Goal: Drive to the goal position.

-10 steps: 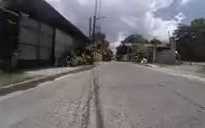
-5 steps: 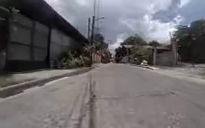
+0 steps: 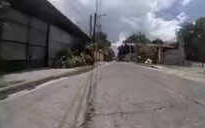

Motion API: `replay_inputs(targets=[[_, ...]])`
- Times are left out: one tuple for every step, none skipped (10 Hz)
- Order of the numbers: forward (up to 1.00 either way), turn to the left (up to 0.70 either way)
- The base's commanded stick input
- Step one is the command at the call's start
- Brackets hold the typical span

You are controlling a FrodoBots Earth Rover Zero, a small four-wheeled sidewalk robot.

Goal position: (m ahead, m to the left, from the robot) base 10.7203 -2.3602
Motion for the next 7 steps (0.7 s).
replay_inputs(targets=[[1.0,0.0],[1.0,-0.1],[1.0,-0.39],[1.0,-0.39],[1.0,-0.32],[1.0,0.0],[1.0,0.0]])
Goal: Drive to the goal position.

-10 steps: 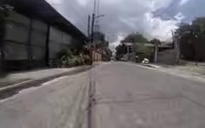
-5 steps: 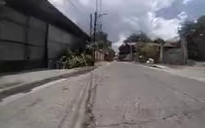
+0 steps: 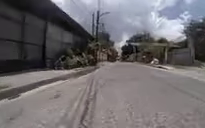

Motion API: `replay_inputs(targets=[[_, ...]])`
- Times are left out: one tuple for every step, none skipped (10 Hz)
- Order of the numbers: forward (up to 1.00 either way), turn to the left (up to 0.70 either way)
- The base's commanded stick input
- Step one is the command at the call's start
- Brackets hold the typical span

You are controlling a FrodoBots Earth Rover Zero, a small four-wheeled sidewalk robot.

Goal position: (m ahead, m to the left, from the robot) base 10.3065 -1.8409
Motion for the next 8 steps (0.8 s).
replay_inputs(targets=[[1.0,0.0],[1.0,0.0],[1.0,0.0],[1.0,0.0],[1.0,0.0],[1.0,0.0],[1.0,-0.14],[1.0,-0.37]])
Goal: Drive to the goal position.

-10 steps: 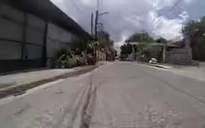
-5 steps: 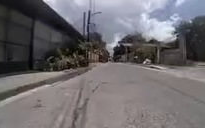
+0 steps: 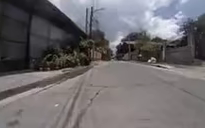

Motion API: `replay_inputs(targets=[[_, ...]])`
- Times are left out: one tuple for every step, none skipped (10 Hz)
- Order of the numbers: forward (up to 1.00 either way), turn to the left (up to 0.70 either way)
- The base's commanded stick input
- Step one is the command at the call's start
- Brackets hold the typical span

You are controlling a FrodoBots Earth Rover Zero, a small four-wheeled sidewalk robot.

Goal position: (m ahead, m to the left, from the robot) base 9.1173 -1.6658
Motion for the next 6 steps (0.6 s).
replay_inputs(targets=[[1.0,-0.39],[1.0,-0.39],[1.0,0.0],[1.0,0.0],[1.0,0.0],[1.0,0.0]])
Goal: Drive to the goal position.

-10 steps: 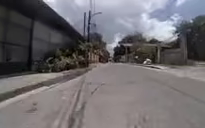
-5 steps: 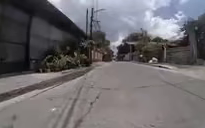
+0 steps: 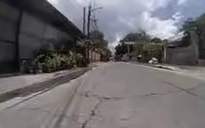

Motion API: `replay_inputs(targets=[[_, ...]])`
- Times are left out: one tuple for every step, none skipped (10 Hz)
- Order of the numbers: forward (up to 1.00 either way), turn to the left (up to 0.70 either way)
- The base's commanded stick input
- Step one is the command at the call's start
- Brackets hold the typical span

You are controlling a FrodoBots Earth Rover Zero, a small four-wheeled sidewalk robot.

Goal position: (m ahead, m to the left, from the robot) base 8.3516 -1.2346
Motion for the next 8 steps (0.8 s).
replay_inputs(targets=[[1.0,0.0],[1.0,0.0],[1.0,0.0],[1.0,0.0],[1.0,0.0],[1.0,0.0],[1.0,-0.02],[1.0,-0.23]])
